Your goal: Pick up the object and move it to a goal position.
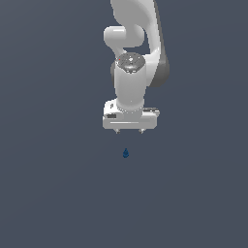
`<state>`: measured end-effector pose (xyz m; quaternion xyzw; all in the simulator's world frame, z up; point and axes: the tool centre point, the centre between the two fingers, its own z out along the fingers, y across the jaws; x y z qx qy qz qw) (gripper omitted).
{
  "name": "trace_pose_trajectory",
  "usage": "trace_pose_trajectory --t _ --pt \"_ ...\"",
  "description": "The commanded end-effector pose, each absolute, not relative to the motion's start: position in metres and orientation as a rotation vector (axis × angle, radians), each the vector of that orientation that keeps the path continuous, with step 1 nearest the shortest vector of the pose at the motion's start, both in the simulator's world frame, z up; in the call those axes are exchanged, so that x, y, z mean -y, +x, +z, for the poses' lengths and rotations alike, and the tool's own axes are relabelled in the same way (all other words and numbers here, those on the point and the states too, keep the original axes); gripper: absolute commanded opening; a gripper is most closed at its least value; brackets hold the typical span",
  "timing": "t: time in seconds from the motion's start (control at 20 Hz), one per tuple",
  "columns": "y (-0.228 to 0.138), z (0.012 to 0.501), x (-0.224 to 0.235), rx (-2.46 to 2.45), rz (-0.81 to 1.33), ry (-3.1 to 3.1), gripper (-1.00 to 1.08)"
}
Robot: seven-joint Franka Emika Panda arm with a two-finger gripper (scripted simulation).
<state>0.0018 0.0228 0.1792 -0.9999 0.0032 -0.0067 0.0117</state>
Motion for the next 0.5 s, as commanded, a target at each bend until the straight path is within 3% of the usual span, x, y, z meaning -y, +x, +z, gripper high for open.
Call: trace_pose_trajectory --t 0.0,0.45 --pt "0.0018 0.1792 -0.0228 -0.01 -0.021 -3.118 1.0" --pt "0.0001 0.1825 -0.0312 0.041 0.001 -3.141 1.0"
